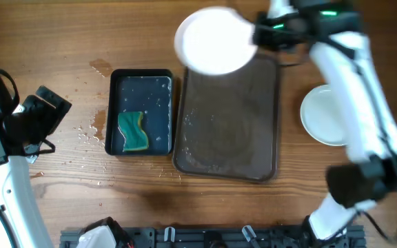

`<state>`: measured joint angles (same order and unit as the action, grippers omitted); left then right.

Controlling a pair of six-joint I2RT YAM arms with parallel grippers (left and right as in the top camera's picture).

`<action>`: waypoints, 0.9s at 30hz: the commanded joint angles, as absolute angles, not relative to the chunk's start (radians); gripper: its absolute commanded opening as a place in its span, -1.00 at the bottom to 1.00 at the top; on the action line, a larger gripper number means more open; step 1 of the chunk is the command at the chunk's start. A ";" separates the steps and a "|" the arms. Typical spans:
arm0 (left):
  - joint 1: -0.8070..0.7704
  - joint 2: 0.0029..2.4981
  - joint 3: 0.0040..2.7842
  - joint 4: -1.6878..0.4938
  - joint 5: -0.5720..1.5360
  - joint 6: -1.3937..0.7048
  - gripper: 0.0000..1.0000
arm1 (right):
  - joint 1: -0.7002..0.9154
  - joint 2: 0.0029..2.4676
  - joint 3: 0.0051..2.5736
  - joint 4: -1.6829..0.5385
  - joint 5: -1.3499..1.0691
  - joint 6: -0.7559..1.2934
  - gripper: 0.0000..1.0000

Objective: Clean dirty plates on tray and stack at the side

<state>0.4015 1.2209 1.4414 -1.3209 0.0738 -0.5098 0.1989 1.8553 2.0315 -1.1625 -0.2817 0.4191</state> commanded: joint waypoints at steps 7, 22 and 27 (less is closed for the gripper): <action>0.407 1.220 1.454 -1.318 0.081 -0.505 0.99 | -0.502 1.660 1.564 -1.205 -0.247 0.344 -0.91; 0.407 1.220 1.454 -1.318 0.082 -0.505 1.00 | -0.472 1.102 1.147 -1.025 -0.630 0.136 -0.04; 0.407 1.220 1.454 -1.318 0.082 -0.505 1.00 | -0.119 0.772 1.147 -1.105 -0.658 0.177 1.00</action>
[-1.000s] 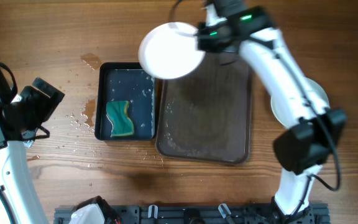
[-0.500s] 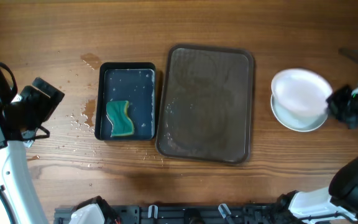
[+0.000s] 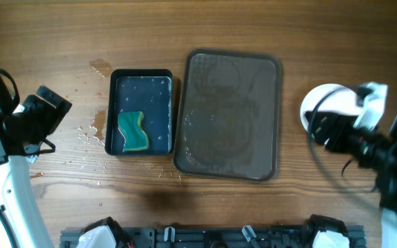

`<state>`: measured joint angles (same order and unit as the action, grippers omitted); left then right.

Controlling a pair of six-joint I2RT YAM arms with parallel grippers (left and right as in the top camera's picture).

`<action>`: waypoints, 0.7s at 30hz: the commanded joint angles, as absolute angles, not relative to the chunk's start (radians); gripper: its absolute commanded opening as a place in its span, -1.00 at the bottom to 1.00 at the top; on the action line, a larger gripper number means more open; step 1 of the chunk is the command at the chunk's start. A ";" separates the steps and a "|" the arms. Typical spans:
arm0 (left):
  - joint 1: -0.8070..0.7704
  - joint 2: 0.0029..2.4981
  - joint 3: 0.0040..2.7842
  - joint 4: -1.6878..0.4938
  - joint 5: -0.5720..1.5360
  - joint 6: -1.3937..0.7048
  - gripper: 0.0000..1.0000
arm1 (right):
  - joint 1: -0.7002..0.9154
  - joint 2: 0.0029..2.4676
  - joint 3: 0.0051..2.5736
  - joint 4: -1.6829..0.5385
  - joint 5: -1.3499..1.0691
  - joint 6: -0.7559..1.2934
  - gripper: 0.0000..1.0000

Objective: Clean dirty plates on tray and stack at the side

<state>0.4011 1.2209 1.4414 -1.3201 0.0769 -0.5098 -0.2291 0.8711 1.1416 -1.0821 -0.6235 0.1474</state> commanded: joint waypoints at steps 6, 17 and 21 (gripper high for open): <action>0.407 1.220 1.454 -1.318 0.081 -0.505 1.00 | -0.085 0.695 1.147 -1.128 -0.624 0.312 1.00; 0.407 1.220 1.454 -1.318 0.081 -0.505 1.00 | 0.065 0.319 0.821 -0.711 -0.094 0.183 0.99; 0.407 1.220 1.454 -1.318 0.082 -0.505 1.00 | 0.068 0.177 0.540 -0.614 -0.044 0.184 0.99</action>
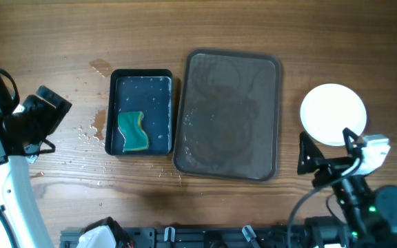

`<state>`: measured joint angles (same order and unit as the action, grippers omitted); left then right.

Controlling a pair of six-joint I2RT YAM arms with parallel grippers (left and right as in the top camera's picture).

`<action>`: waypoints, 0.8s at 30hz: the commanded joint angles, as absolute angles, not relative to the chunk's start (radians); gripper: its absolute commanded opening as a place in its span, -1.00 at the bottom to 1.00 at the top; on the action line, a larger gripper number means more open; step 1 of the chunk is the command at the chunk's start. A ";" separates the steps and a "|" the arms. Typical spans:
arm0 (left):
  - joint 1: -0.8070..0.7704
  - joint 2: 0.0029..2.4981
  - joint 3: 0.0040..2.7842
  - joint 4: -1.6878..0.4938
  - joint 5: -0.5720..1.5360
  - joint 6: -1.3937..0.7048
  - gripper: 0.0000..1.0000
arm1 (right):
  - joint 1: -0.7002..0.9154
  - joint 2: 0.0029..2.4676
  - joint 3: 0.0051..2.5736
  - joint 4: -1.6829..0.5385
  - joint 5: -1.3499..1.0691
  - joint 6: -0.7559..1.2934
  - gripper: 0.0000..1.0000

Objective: Clean dirty plates on tray and stack at the side

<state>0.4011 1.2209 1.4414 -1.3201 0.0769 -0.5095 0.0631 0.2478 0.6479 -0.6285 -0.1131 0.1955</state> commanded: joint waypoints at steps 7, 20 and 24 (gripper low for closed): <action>0.407 1.220 1.454 -1.318 0.081 -0.505 1.00 | 0.069 0.003 0.187 -0.376 -0.044 0.186 1.00; 0.407 1.220 1.454 -1.318 0.082 -0.505 1.00 | 0.076 0.004 0.005 0.003 -0.052 0.186 0.99; 0.407 1.220 1.454 -1.318 0.081 -0.505 1.00 | 0.076 0.004 0.005 0.003 -0.052 0.186 1.00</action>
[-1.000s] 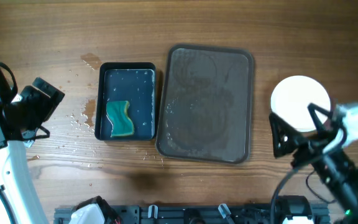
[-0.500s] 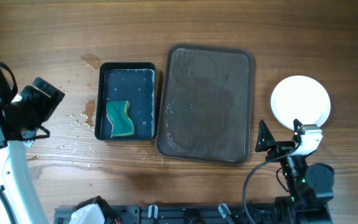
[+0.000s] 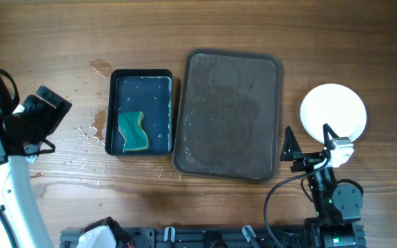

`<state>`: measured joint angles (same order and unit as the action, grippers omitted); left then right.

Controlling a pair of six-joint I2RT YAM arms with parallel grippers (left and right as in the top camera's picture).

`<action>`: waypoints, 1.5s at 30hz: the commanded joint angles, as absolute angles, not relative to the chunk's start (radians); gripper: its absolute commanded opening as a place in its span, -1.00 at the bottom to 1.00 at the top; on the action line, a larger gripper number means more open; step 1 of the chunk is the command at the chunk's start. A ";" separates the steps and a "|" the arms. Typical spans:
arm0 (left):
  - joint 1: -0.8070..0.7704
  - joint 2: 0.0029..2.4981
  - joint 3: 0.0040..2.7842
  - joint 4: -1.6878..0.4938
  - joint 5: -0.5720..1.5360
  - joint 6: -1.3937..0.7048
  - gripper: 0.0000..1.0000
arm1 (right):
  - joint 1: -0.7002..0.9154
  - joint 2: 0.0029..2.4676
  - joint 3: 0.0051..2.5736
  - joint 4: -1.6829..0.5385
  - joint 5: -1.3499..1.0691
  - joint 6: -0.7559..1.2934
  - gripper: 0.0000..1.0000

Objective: Clean dirty plates on tray and stack at the side

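Observation:
The dark tray [image 3: 229,114] lies in the middle of the table, wet, with no plate on it. A white plate stack [image 3: 333,114] rests on the wood to its right. My right gripper [image 3: 309,143] is open and holds nothing. It sits just in front of the stack and off the tray's near right corner, with the arm folded back at the front edge. My left gripper [image 3: 41,110] hovers at the far left, away from everything. Its fingers do not show clearly enough to judge them.
A black basin [image 3: 140,74] of water with a green sponge [image 3: 134,131] stands left of the tray. Water drops spot the wood [image 3: 92,127] beside the basin. A black rack [image 3: 185,238] runs along the front edge.
My right arm has pulled back further toward the front edge, and its open gripper now sits a little left and nearer the tray corner. The plates, tray, sponge and left arm have not moved.
My right gripper first held a white plate above the tray's far edge, with another plate lying at the right. Then it was over that plate. Later the white stack lay uncovered and the gripper stood open in front of it, and now the arm is folded back.

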<state>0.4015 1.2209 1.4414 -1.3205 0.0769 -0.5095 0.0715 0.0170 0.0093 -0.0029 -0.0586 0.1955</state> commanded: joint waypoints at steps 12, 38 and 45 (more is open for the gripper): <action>0.406 1.217 1.454 -1.318 0.081 -0.505 1.00 | 0.076 0.004 0.005 0.003 -0.052 0.186 0.99; -0.006 1.093 1.454 -1.318 0.082 -0.505 1.00 | 0.076 0.004 0.005 0.003 -0.052 0.186 0.99; -0.006 1.066 1.454 -1.318 0.081 -0.505 1.00 | 0.076 0.004 0.005 0.003 -0.052 0.186 1.00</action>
